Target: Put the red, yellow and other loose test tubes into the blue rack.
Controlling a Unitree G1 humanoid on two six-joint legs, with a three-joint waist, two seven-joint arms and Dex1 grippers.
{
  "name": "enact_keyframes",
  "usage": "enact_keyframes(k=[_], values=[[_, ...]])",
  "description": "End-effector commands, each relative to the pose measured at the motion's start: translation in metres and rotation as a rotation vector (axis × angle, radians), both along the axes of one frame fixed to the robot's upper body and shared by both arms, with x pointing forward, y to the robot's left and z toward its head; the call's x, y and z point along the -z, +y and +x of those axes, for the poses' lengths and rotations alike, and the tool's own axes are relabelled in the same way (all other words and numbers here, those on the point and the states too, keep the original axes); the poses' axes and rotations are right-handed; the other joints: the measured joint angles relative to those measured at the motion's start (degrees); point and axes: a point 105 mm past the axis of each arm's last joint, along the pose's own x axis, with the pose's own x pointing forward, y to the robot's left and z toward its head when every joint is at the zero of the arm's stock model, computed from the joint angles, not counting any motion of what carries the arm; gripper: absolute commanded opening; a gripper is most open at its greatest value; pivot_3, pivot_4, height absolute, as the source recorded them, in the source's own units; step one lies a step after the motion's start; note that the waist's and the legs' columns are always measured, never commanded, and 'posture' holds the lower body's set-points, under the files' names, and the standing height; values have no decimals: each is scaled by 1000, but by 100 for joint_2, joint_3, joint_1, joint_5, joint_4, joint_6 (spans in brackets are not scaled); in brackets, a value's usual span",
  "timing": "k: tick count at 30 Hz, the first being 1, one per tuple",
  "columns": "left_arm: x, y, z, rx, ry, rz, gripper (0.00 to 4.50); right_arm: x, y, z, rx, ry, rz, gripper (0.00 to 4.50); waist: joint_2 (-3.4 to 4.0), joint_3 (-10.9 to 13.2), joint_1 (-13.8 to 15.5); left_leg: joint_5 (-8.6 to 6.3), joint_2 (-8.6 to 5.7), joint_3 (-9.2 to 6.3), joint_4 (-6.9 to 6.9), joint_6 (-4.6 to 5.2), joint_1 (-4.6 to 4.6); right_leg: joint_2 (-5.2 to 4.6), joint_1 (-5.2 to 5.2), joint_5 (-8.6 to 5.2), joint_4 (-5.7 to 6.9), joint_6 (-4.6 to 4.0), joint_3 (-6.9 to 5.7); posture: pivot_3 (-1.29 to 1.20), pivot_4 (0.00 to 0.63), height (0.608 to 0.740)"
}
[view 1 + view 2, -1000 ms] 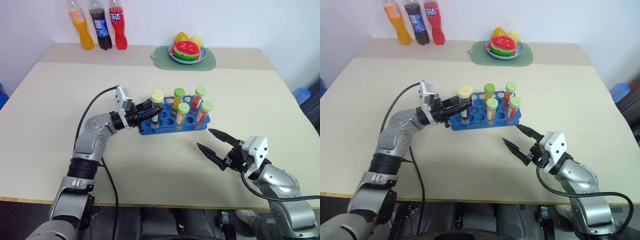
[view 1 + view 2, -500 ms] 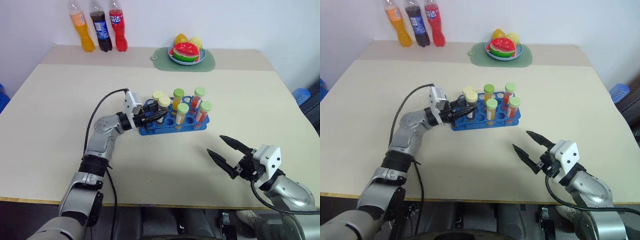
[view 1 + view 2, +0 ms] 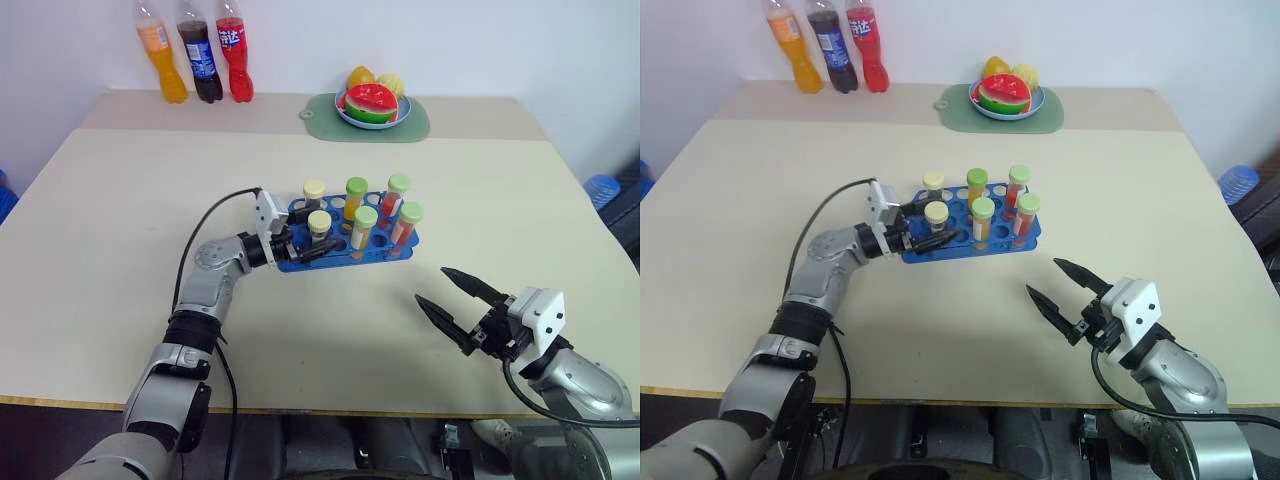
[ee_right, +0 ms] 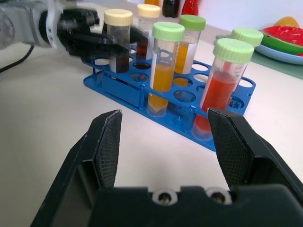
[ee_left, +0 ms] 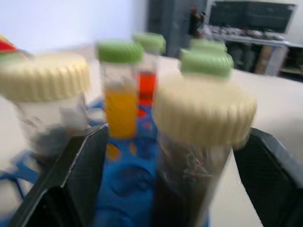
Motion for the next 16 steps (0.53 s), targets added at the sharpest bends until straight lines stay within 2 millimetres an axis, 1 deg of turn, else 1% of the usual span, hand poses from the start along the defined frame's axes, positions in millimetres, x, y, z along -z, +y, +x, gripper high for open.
enact_keyframes(k=[1, 2, 4, 6, 9, 11, 13, 16], values=[[-27, 20, -9, -59, -65, -53, 3779, -3, -11, 8, 86, -7, 8, 3197, 1, 0, -18, 0, 1, 0, -1, 0, 1, 0, 0, 0, 0, 0, 0, 0, 150, 740], [-29, 27, -13, -72, -63, -67, 3779, -1, -17, 12, 133, -4, 6, 3197, 1, 0, -9, 0, 2, 0, -1, 0, 2, 0, 0, 0, 1, 0, 0, 0, 150, 740], [-31, 47, -22, -121, -94, -50, 3779, 2, -27, 18, 212, -2, 5, 3197, 2, -1, -15, 0, 2, 0, -2, 0, 1, -1, 0, 0, 1, -1, 0, 0, 150, 740], [-27, 66, -29, -190, -104, -11, 3779, 8, -37, 20, 284, 5, -3, 3197, 4, 0, -9, 0, 2, 1, -3, 0, 2, -2, 0, -1, 0, -2, 0, 0, 150, 740], [-17, 95, -49, -250, -117, 62, 3779, 18, -52, 17, 372, 28, 6, 3197, 5, 0, -6, 0, 3, 3, -7, -1, 2, -3, -2, -2, 0, -3, 0, 0, 150, 740], [-8, 108, -59, -283, -56, 95, 3779, 24, -59, 11, 400, 50, 16, 3197, 5, 0, 0, 0, 3, 6, -9, -1, 2, -7, -3, -2, -2, -4, 0, 0, 150, 740], [1, 114, -70, -300, -11, 124, 3779, 30, -62, 4, 402, 67, 3, 3197, 8, 0, 26, -1, 4, 6, -9, -1, 2, -12, -2, -3, -2, -5, 0, 0, 150, 740], [11, 120, -83, -305, 63, 185, 3779, 32, -62, -3, 389, 80, 5, 3197, 8, 0, 29, -1, 3, 9, -9, -1, 2, -20, -1, -3, -5, -5, 0, 0, 150, 740]])
